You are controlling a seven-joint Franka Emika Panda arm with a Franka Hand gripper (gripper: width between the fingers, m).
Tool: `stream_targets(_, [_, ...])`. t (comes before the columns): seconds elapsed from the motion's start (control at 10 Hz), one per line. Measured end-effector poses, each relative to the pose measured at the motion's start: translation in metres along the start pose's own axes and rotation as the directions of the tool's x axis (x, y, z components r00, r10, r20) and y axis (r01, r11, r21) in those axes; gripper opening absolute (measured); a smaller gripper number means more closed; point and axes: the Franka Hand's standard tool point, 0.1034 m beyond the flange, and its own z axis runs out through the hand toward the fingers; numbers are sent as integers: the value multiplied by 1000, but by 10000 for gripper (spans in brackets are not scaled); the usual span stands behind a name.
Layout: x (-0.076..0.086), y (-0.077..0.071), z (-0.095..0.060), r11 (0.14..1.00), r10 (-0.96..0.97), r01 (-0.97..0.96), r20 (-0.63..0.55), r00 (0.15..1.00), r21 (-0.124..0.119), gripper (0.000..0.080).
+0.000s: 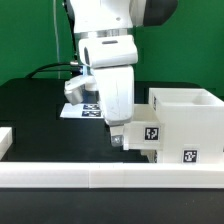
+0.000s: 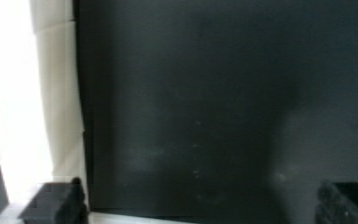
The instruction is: Assemble drawer
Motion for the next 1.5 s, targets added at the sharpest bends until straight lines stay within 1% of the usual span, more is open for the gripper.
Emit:
stream_targets(0.2, [5, 1, 1, 1000, -14, 14, -2, 1000, 1, 649])
stream_targets(0.5, [17, 3, 1, 1000, 26, -26, 0, 1000, 2, 649])
stream_targets(0.7, [33, 3, 6, 999, 39, -39, -3, 999, 10, 649])
stream_targets(0.9, [38, 5, 5, 999, 45, -45, -4, 999, 9, 649])
stream_targets(1.1, [50, 6, 6, 998, 55, -55, -7, 998, 10, 649])
stream_targets(1.2, [52, 8, 5, 999, 54, -54, -7, 999, 8, 649])
stream_targets(1.3, [49, 7, 6, 998, 55, -55, -6, 998, 9, 649])
stream_targets(1.4, [40, 6, 5, 998, 54, -54, -1, 999, 15, 649])
stream_targets(1.5, [26, 5, 3, 998, 55, -55, 4, 998, 21, 649])
